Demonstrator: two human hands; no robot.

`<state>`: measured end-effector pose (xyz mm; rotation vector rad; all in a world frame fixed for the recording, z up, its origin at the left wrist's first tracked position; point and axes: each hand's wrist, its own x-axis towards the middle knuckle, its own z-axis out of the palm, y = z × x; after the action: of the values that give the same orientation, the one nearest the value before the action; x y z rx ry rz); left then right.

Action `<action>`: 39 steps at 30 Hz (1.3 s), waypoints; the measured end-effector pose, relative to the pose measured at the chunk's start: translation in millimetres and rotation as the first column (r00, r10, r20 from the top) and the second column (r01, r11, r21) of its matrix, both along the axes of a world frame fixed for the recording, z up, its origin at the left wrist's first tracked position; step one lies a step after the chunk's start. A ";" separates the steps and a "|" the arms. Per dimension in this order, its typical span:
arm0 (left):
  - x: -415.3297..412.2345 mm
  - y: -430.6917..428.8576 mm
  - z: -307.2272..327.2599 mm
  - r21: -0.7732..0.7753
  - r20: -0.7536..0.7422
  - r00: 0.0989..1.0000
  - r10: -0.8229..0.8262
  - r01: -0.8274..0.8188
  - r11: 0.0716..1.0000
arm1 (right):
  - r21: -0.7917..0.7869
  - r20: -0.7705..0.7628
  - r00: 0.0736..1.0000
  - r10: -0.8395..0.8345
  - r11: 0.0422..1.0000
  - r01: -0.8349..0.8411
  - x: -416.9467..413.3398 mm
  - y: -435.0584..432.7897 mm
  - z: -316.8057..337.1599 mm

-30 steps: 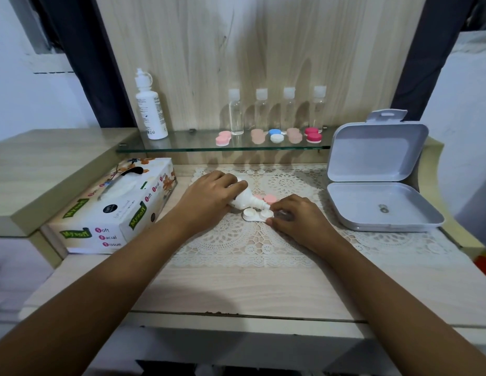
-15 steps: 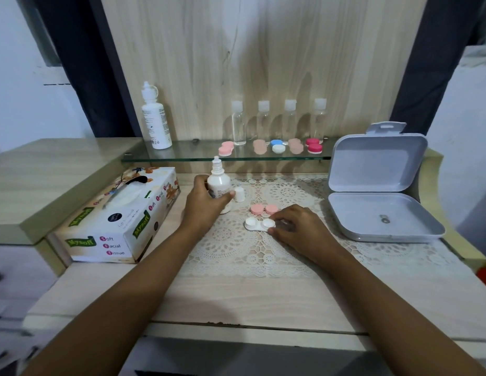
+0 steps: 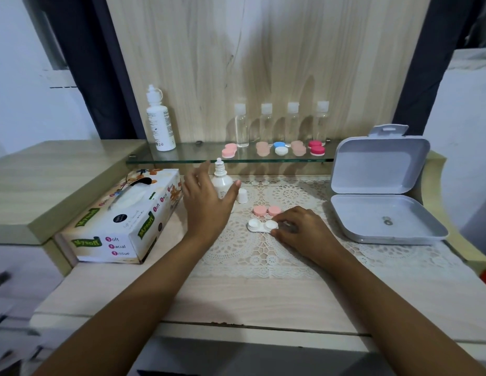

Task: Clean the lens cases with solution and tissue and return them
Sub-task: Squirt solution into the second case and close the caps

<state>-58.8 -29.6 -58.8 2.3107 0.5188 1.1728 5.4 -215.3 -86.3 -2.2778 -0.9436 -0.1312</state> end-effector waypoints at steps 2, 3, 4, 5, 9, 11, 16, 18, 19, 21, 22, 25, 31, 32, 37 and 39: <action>-3.6 -11.9 6.4 0.239 0.133 0.990 -0.036 0.003 0.971 | 0.001 -0.003 1.000 0.000 1.000 0.000 -0.4 0.1 0.2; -2.9 -16.6 8.4 0.315 0.148 0.984 -0.098 0.047 0.948 | 0.001 -0.005 1.000 -0.002 1.000 0.002 -0.5 0.0 0.2; -1.9 -21.4 11.4 0.347 0.099 0.980 -0.174 0.129 0.929 | 0.002 -0.004 1.000 -0.004 1.000 0.004 -0.7 -0.1 0.0; 0.1 -25.1 14.1 0.329 0.018 0.972 -0.235 0.216 0.919 | 0.004 -0.001 1.000 -0.006 1.000 0.006 -0.8 -0.1 -0.3; 16.9 -30.2 16.6 0.161 -0.350 0.886 -0.304 0.377 0.912 | 0.004 0.001 1.000 -0.008 1.000 0.008 -1.3 0.5 -0.1; 24.1 -30.5 17.4 0.106 -0.488 0.829 -0.272 0.366 0.924 | 0.003 -0.002 1.000 -0.004 1.000 0.004 -1.5 0.7 0.2; 35.7 -30.9 15.9 0.016 -0.655 0.715 -0.243 0.335 0.942 | -0.008 -0.001 1.000 -0.007 1.000 0.007 -0.6 0.5 0.3; 38.4 -30.7 15.4 0.000 -0.682 0.693 -0.234 0.320 0.947 | -0.013 -0.002 1.000 -0.008 1.000 0.008 -0.2 0.9 0.3; 39.5 -30.7 15.0 -0.005 -0.684 0.691 -0.233 0.315 0.949 | -0.015 -0.003 1.000 -0.008 1.000 0.008 -0.2 1.1 0.1; 40.7 -30.6 14.0 -0.011 -0.686 0.689 -0.233 0.311 0.950 | -0.017 0.000 1.000 -0.006 1.000 0.006 -0.2 1.1 -0.1; 40.5 -30.6 13.7 -0.014 -0.685 0.690 -0.234 0.309 0.951 | -0.017 0.001 1.000 -0.006 1.000 0.006 -0.2 1.0 -0.1; 37.1 -30.2 16.3 -0.039 -0.644 0.717 -0.265 0.315 0.948 | -0.013 0.002 1.000 -0.007 1.000 0.007 0.0 0.4 -0.1; 13.4 -26.6 20.4 -0.112 -0.569 0.720 -0.399 0.412 0.904 | -0.011 0.002 1.000 -0.003 1.000 0.003 0.3 0.3 -0.4; 9.5 -24.9 18.3 -0.112 -0.572 0.711 -0.409 0.426 0.898 | -0.011 0.002 1.000 -0.004 1.000 0.004 0.5 0.4 -0.4; -2.8 -21.2 10.7 -0.107 -0.568 0.699 -0.434 0.460 0.881 | 0.007 0.008 1.000 -0.001 1.000 0.001 1.4 0.5 -2.1; -4.8 -20.7 10.4 -0.109 -0.556 0.701 -0.447 0.472 0.875 | 0.002 0.008 1.000 0.000 1.000 0.000 1.2 0.5 -2.2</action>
<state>-63.6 -50.3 -48.4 2.6019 0.0768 0.2388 6.6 -214.8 -88.4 -2.2764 -0.9474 -0.1410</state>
